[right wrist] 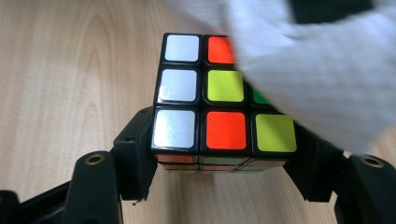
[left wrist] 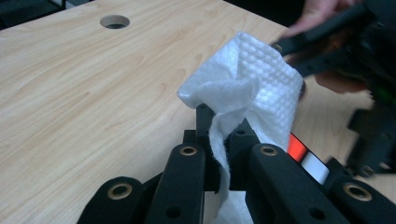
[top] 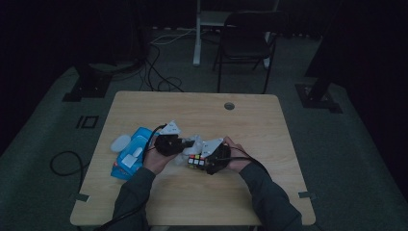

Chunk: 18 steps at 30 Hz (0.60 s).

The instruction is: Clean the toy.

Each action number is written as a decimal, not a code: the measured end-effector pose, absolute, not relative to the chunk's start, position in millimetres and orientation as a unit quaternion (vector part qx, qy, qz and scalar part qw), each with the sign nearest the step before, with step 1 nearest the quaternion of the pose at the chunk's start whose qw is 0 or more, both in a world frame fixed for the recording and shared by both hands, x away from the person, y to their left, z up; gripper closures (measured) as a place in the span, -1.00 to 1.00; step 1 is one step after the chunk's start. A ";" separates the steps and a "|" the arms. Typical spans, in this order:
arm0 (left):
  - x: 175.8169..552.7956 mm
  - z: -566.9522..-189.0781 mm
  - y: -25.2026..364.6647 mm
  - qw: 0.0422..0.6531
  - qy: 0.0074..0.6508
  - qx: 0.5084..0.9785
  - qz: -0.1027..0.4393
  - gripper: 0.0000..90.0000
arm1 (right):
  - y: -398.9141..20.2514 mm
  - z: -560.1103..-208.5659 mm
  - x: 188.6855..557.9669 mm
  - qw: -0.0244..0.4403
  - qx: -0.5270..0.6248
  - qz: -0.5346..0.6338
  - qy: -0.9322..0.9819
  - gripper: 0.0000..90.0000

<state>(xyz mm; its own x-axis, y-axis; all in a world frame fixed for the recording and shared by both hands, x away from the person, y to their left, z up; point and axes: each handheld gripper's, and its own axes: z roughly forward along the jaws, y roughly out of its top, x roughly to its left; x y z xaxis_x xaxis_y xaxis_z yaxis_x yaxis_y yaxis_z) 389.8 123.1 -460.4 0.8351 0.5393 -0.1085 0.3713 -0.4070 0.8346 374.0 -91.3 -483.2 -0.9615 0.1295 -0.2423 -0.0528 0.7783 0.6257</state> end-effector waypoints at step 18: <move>401.5 -471.5 111.8 0.454 0.279 0.843 0.068 0.96 | -89.2 -477.3 370.6 0.136 0.007 0.346 0.928 -0.24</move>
